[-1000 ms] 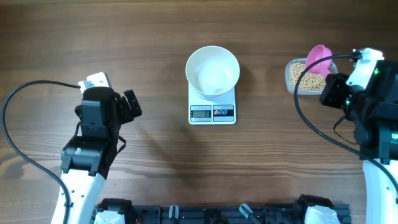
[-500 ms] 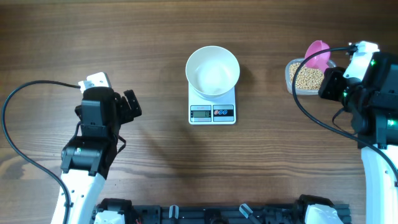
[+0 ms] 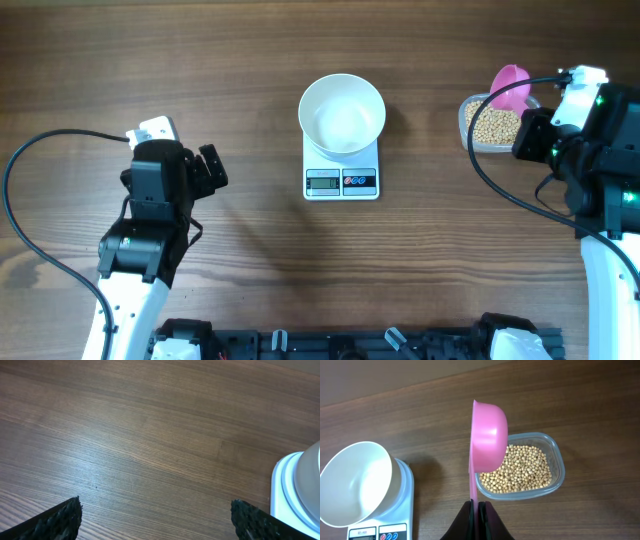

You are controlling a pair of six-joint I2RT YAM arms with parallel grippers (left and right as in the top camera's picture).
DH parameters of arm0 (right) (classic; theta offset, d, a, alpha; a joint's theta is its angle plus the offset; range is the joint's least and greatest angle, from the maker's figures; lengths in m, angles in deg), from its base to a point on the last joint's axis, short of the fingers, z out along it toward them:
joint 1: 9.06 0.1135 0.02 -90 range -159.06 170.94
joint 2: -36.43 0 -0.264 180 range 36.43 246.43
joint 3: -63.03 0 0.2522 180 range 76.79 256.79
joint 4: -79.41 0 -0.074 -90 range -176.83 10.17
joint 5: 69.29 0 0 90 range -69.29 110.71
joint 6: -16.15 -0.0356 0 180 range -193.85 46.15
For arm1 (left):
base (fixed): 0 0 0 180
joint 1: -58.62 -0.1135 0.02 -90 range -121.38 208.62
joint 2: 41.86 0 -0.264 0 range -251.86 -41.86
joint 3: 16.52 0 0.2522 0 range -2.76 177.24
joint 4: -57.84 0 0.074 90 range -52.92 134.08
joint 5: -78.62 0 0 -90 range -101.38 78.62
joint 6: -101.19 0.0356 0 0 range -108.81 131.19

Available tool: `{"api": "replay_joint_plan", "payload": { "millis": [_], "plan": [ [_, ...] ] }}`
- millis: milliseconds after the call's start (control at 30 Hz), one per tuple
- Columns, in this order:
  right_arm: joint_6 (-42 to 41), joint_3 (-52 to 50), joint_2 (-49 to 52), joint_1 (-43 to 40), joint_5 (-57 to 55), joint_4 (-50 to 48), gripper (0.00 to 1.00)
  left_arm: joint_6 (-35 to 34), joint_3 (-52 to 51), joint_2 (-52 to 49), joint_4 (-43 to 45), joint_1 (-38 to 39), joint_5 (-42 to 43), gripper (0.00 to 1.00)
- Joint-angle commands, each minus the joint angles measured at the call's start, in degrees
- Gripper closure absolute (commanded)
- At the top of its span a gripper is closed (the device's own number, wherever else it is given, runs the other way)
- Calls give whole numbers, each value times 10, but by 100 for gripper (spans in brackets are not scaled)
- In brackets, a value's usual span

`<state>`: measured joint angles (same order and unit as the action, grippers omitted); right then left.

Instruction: Scoop item into bowl and weigh 150g on scale

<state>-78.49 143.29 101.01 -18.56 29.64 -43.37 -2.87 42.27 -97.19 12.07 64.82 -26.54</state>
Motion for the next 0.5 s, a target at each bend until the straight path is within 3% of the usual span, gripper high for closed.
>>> {"api": "replay_joint_plan", "payload": {
  "millis": [0, 467],
  "plan": [
    [-23, 9, 1, -1, -5, 2, 96, 2, 0, 1, 0, -5, -3, 0],
    [-158, 9, 1, -1, -38, 2, 96, 2, 0, 1, 0, -5, -3, 0]
  ]
}}
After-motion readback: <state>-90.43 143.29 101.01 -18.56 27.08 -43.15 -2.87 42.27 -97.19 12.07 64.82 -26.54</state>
